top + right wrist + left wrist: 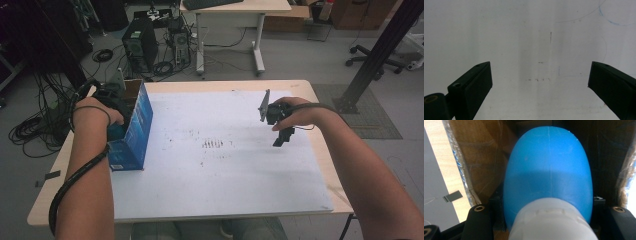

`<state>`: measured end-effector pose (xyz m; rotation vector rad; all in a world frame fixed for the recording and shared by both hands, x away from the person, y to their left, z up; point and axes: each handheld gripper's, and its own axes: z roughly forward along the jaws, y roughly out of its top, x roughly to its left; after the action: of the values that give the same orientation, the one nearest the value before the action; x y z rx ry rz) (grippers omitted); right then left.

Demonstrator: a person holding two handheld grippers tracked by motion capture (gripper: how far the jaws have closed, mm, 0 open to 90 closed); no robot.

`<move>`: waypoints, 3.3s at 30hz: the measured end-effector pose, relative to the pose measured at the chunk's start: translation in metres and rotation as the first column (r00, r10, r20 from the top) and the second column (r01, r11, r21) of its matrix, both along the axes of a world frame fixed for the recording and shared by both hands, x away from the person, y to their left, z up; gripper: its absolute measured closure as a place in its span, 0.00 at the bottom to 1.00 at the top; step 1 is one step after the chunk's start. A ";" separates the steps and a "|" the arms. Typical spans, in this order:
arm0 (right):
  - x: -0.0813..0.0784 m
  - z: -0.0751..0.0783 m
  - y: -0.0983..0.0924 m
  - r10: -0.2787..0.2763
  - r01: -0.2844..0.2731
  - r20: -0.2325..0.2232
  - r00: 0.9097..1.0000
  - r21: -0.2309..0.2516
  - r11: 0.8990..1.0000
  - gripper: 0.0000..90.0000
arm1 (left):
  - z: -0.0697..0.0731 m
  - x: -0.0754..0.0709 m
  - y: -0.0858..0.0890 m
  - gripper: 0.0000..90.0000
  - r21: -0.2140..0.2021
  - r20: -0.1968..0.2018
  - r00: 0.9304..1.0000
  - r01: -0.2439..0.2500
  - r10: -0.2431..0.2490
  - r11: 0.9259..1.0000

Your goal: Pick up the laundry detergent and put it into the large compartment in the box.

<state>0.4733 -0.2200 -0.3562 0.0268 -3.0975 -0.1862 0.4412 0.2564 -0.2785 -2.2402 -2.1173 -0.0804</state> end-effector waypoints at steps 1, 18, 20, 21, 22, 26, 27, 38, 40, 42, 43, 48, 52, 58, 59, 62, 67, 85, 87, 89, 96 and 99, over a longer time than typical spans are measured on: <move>0.000 0.000 0.000 -0.001 0.001 0.002 1.000 -0.004 1.000 0.06 | -0.001 0.000 0.000 0.42 -0.002 -0.001 1.000 -0.001 0.001 1.000; -0.001 0.000 0.001 0.004 -0.004 0.004 1.000 0.004 1.000 0.06 | -0.007 -0.003 0.002 0.42 -0.014 0.021 1.000 0.001 -0.001 1.000; -0.001 0.000 0.001 0.004 -0.004 0.003 1.000 0.002 1.000 0.06 | -0.007 -0.004 0.003 0.42 -0.016 0.019 1.000 0.001 -0.001 1.000; -0.001 0.000 0.001 0.001 -0.001 0.003 1.000 0.003 1.000 0.06 | -0.007 -0.004 0.003 0.42 -0.016 0.019 1.000 0.002 -0.001 1.000; -0.001 0.000 0.001 0.000 0.000 0.003 1.000 0.003 1.000 0.06 | -0.007 -0.004 0.003 0.42 -0.016 0.019 1.000 0.003 -0.003 1.000; -0.001 0.001 0.000 0.002 -0.002 0.005 1.000 0.006 1.000 0.06 | -0.008 -0.003 0.002 0.42 -0.017 0.013 1.000 0.004 -0.004 1.000; -0.001 0.001 0.000 0.000 0.000 0.005 1.000 0.006 1.000 0.06 | -0.008 -0.003 0.002 0.42 -0.017 0.014 1.000 0.003 -0.003 1.000; -0.001 0.002 -0.001 -0.001 0.001 0.008 1.000 0.009 1.000 0.06 | -0.003 -0.004 0.004 0.38 0.000 0.035 0.999 0.010 -0.010 1.000; -0.002 0.001 0.000 0.001 -0.001 0.006 1.000 0.008 1.000 0.06 | -0.003 -0.005 0.004 0.36 0.001 0.036 0.999 0.008 -0.008 1.000; -0.002 0.001 0.001 0.005 -0.005 0.007 1.000 0.007 1.000 0.06 | -0.003 -0.005 0.004 0.35 -0.001 0.038 0.999 0.007 -0.007 1.000; -0.002 0.001 0.001 0.004 -0.004 0.007 1.000 0.007 1.000 0.06 | -0.003 -0.005 0.004 0.35 0.000 0.038 0.999 0.008 -0.008 1.000; -0.002 0.002 0.001 0.003 -0.003 0.008 1.000 0.008 1.000 0.06 | -0.001 -0.005 0.003 0.34 0.002 0.044 0.999 0.008 -0.008 1.000; -0.003 0.002 0.000 0.003 -0.003 0.009 1.000 0.009 1.000 0.06 | 0.001 -0.006 0.002 0.34 0.005 0.046 0.999 0.010 -0.010 1.000; -0.003 0.002 -0.001 0.000 0.000 0.009 1.000 0.014 1.000 0.06 | 0.006 -0.008 0.002 0.33 0.005 0.065 0.998 0.006 -0.006 1.000; -0.003 0.002 -0.001 -0.001 0.001 0.008 1.000 0.015 1.000 0.06 | 0.006 -0.008 0.003 0.32 0.003 0.066 0.998 0.008 -0.008 1.000; -0.004 0.002 -0.001 0.001 -0.001 0.009 1.000 0.018 1.000 0.06 | 0.007 -0.008 0.002 0.31 0.004 0.063 0.998 0.006 -0.006 1.000; -0.004 0.004 -0.002 0.006 -0.006 0.012 1.000 0.025 1.000 0.06 | 0.011 -0.010 0.002 0.29 0.023 0.063 0.998 0.002 -0.003 1.000; -0.005 0.005 -0.004 0.005 -0.006 0.018 1.000 0.035 0.999 0.06 | 0.016 -0.013 -0.001 0.26 0.034 0.064 0.998 -0.003 0.001 0.999; -0.005 0.005 -0.004 0.006 -0.006 0.017 1.000 0.035 0.999 0.06 | 0.017 -0.014 -0.001 0.26 0.038 0.065 0.998 -0.002 -0.001 0.999; -0.005 0.005 -0.004 0.002 -0.003 0.017 1.000 0.037 0.999 0.06 | 0.019 -0.014 0.000 0.25 0.039 0.068 0.998 -0.005 0.002 0.999; -0.006 0.005 -0.004 0.004 -0.005 0.019 1.000 0.041 0.999 0.06 | 0.026 -0.016 0.000 0.22 0.047 0.077 0.997 0.001 -0.004 0.999; -0.006 0.006 -0.004 0.003 -0.003 0.020 1.000 0.039 0.999 0.06 | 0.030 -0.018 0.000 0.20 0.062 0.086 0.996 0.014 -0.020 0.998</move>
<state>0.4673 -0.2243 -0.3499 0.0347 -3.1136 -0.2486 0.4233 0.2568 -0.2484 -2.2599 -2.1068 -0.2446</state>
